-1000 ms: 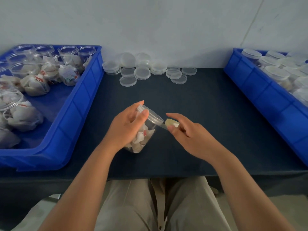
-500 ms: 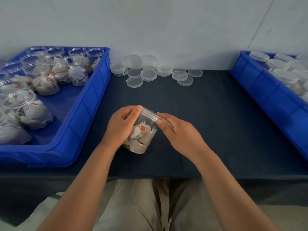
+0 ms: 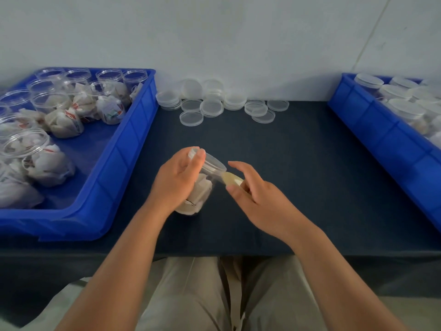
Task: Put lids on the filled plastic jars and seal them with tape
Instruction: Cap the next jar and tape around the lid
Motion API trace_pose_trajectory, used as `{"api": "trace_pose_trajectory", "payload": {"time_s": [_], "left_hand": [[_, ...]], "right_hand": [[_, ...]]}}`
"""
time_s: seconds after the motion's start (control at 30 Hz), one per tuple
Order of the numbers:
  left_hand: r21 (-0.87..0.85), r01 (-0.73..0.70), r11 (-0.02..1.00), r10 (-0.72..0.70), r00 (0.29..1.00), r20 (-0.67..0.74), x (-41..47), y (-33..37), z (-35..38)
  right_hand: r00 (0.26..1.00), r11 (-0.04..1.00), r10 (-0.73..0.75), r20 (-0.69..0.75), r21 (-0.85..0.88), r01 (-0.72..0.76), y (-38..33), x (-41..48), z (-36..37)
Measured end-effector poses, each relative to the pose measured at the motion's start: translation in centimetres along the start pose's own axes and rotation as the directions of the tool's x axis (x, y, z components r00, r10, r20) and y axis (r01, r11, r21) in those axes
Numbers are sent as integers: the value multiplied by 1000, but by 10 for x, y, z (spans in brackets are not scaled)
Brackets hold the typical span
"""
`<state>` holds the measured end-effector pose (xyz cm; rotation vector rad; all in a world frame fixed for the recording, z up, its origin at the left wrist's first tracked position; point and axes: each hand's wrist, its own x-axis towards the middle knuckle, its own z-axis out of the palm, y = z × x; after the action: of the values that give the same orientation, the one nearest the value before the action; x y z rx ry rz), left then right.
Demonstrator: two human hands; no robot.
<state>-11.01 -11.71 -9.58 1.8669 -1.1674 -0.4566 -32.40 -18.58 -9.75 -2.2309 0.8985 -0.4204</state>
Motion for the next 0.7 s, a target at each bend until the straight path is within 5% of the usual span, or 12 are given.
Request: {"api": "trace_pose_trajectory", "payload": {"time_s": [0.23,0.43,0.57,0.7], "left_hand": [[-255,125,959,-2,901,433,15,-17,-20],[-311,166,936,-50,936,350,12,-20,-18],[-65,8,998,-16,992,-128,-4,-9,-12],[283,69,957,-72,997,1,-32,7,8]], "right_hand": [[998,998,-13,55,-66,16,4,12,-6],[1000,998,-9,24,-64,10,-11,15,10],[1000,997,18,-21,-73,-19,-17,13,7],[994,995,0,-109,-95,-11,-21,9,12]]}}
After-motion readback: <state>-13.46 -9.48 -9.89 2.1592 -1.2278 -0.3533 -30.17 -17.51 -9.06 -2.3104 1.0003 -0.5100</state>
